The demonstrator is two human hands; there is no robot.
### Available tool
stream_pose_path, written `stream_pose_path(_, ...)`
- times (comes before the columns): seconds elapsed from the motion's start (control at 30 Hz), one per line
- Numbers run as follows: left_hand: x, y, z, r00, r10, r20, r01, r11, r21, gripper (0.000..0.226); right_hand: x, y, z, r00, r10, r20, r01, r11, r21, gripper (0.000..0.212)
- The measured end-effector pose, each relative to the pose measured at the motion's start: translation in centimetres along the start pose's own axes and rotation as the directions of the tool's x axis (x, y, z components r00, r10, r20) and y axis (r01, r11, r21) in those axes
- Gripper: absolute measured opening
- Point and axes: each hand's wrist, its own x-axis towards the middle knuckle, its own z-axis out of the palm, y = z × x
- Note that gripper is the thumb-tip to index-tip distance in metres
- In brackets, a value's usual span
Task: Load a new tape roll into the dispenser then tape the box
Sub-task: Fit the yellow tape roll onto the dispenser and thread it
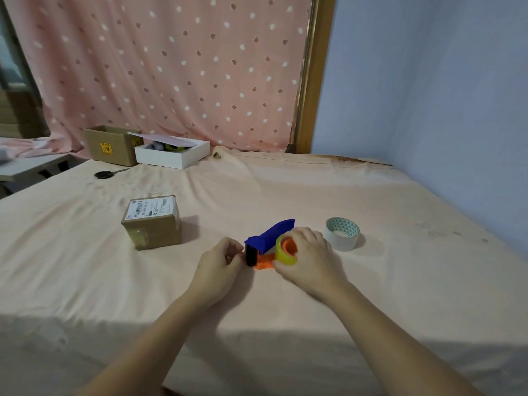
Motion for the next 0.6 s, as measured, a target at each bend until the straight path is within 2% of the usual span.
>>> stream_pose_path(0.07, -0.6, 0.3, -0.1, 1.0, 0.0, 0.002, 0.0, 1.0, 0.0, 0.007, 0.3, -0.3, 0.1, 1.0, 0.004, -0.006, -0.004, 1.0, -0.009, 0.053)
stream_pose_path(0.2, -2.5, 1.1, 0.6, 0.968, 0.228, -0.102, -0.197, 0.948, 0.25, 0.013, 0.6, -0.6, -0.3, 0.999, 0.012, 0.034, -0.014, 0.999, 0.039, 0.055)
stream_pose_path(0.33, -3.2, 2.9, 2.2, 0.974, 0.227, 0.015, -0.214, 0.892, 0.398, 0.031, 0.4, 0.6, -0.3, 0.995, -0.026, 0.1, 0.01, 0.988, 0.153, 0.056)
stream_pose_path(0.47, -2.6, 4.0, 3.7, 0.986, 0.161, 0.043, -0.165, 0.918, 0.36, 0.036, 0.2, 1.5, -0.4, 0.99, -0.047, 0.129, 0.022, 0.981, 0.192, 0.058)
stream_pose_path(0.6, -2.2, 4.0, 5.0, 0.996, 0.084, -0.042, -0.072, 0.969, 0.235, 0.026, 0.0, 1.6, -0.3, 0.992, -0.066, 0.11, 0.04, 0.973, 0.226, 0.053)
